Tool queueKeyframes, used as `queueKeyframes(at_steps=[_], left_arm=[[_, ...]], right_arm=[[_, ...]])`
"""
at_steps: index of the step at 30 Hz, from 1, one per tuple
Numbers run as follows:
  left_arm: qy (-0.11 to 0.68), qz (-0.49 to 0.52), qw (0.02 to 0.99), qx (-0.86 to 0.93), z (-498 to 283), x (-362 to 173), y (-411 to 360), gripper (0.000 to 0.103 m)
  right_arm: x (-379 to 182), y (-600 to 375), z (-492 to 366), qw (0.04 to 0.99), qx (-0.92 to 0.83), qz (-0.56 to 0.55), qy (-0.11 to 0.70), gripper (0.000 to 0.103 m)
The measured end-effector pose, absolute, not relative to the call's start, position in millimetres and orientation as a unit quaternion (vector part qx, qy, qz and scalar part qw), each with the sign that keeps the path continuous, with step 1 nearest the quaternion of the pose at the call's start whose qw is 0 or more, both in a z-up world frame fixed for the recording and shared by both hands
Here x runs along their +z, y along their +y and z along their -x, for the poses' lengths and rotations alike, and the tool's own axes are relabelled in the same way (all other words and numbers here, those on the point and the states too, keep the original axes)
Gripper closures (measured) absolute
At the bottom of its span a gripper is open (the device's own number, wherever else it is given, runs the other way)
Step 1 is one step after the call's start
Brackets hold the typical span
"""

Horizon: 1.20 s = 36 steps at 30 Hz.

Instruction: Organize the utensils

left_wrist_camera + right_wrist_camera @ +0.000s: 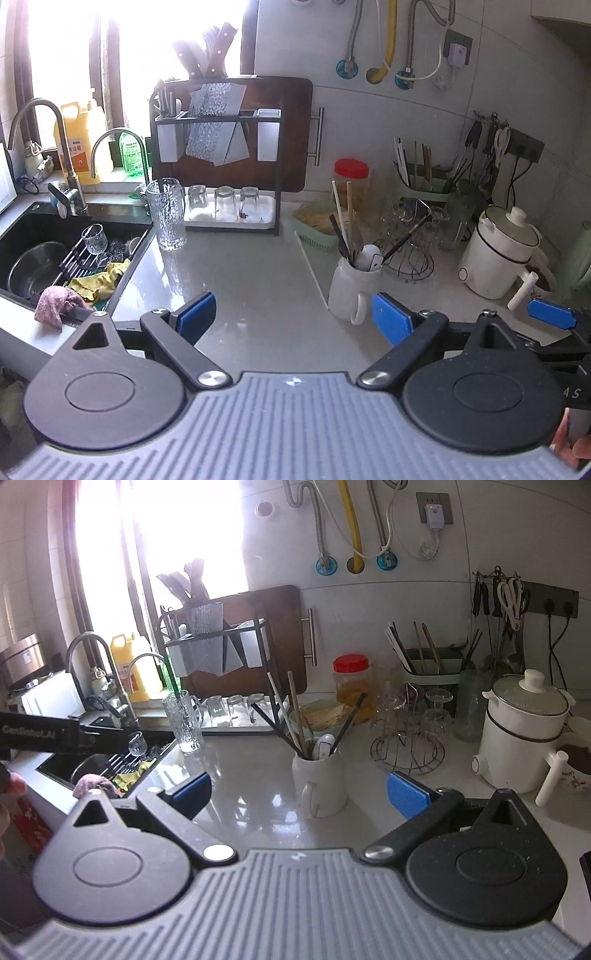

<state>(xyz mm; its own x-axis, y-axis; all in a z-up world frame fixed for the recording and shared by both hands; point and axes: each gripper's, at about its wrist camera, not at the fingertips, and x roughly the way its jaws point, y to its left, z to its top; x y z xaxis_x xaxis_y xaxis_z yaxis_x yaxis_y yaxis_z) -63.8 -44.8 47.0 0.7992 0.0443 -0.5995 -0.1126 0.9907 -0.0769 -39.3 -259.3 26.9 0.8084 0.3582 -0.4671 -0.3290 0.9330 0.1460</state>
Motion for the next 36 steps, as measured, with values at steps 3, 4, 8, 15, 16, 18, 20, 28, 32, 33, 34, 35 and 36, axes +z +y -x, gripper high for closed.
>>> queueKeyframes(at_steps=[3,4,8,15,16,18,20,28,32,33,34,35,36], left_arm=[[0.315,0.055,0.947,0.044,69.0,42.9,-43.9,0.009],[0.315,0.055,0.946,0.044,69.9,41.8,-43.6,0.009],[0.319,0.055,0.945,0.051,73.7,39.0,-44.0,0.009],[0.322,0.054,0.943,0.059,77.5,36.8,-47.7,0.008],[0.322,0.054,0.943,0.061,77.8,36.4,-48.5,0.008],[0.322,0.055,0.943,0.062,78.4,35.6,-49.2,0.008],[0.323,0.055,0.943,0.064,78.8,35.4,-50.0,0.008],[0.325,0.053,0.942,0.065,77.4,35.2,-49.3,0.008],[0.330,0.053,0.940,0.069,77.1,35.4,-54.2,0.008],[0.332,0.053,0.939,0.071,76.9,35.7,-55.1,0.008],[0.333,0.053,0.939,0.073,76.6,36.4,-56.6,0.008],[0.333,0.052,0.939,0.074,75.9,37.2,-57.6,0.008],[0.333,0.051,0.939,0.075,75.1,37.8,-58.0,0.008]], right_arm=[[23.8,-259.9,41.3,0.951,0.170,-0.030,0.255,0.000],[23.4,-259.8,42.1,0.951,0.170,-0.029,0.255,0.000],[20.7,-262.2,45.6,0.950,0.174,-0.031,0.258,0.000],[19.2,-265.4,48.4,0.950,0.179,-0.029,0.255,0.000],[19.0,-266.2,48.8,0.950,0.179,-0.029,0.255,0.000],[18.5,-266.6,48.9,0.950,0.181,-0.030,0.255,0.000],[18.4,-266.8,48.9,0.949,0.181,-0.028,0.255,0.000],[18.8,-270.7,46.2,0.947,0.187,-0.030,0.259,0.000],[17.1,-272.7,42.6,0.946,0.186,-0.031,0.265,0.000],[16.7,-272.6,41.2,0.945,0.187,-0.031,0.267,0.000],[16.0,-272.7,40.3,0.944,0.188,-0.030,0.269,0.000],[15.6,-272.6,39.3,0.944,0.189,-0.027,0.270,0.000],[15.7,-272.7,38.8,0.943,0.191,-0.026,0.271,0.000]])
